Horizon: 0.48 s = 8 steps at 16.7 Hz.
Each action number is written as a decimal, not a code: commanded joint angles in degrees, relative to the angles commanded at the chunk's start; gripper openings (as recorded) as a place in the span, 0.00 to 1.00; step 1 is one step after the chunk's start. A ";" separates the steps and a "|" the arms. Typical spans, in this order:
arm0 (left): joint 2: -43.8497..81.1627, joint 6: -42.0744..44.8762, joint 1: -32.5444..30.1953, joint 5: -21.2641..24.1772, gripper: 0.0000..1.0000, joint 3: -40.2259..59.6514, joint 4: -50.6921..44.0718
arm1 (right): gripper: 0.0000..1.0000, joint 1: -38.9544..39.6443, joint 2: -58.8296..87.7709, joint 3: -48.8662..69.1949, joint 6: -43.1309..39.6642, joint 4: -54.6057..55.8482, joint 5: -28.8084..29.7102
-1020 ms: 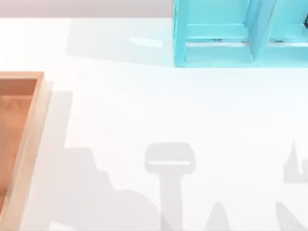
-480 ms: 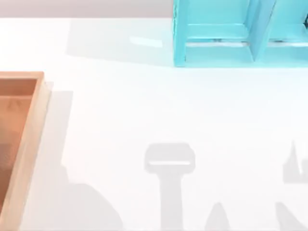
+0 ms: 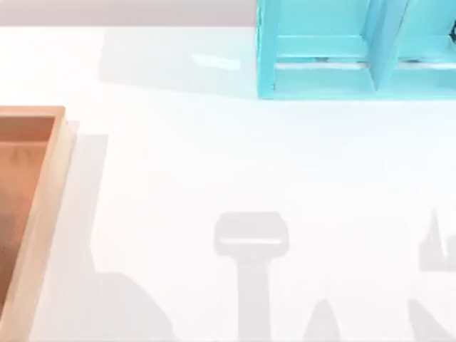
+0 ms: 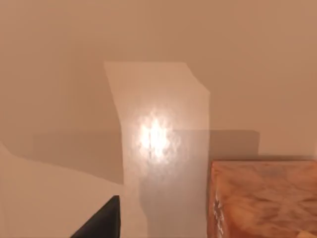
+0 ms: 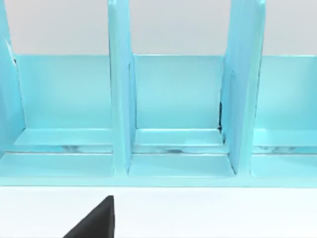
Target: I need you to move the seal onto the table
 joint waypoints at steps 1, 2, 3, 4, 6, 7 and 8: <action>0.00 0.00 0.00 0.00 0.77 0.00 0.00 | 1.00 0.00 0.00 0.00 0.00 0.00 0.00; 0.00 0.00 0.00 0.00 0.70 0.00 0.00 | 1.00 0.00 0.00 0.00 0.00 0.00 0.00; 0.00 0.00 0.00 0.00 0.62 0.00 0.00 | 1.00 0.00 0.00 0.00 0.00 0.00 0.00; 0.00 0.00 0.00 0.00 0.55 0.00 0.00 | 1.00 0.00 0.00 0.00 0.00 0.00 0.00; 0.00 0.00 0.00 0.00 0.40 0.00 0.00 | 1.00 0.00 0.00 0.00 0.00 0.00 0.00; 0.00 0.00 0.00 0.00 0.32 0.00 0.00 | 1.00 0.00 0.00 0.00 0.00 0.00 0.00; 0.00 0.00 0.00 0.00 0.25 0.00 0.00 | 1.00 0.00 0.00 0.00 0.00 0.00 0.00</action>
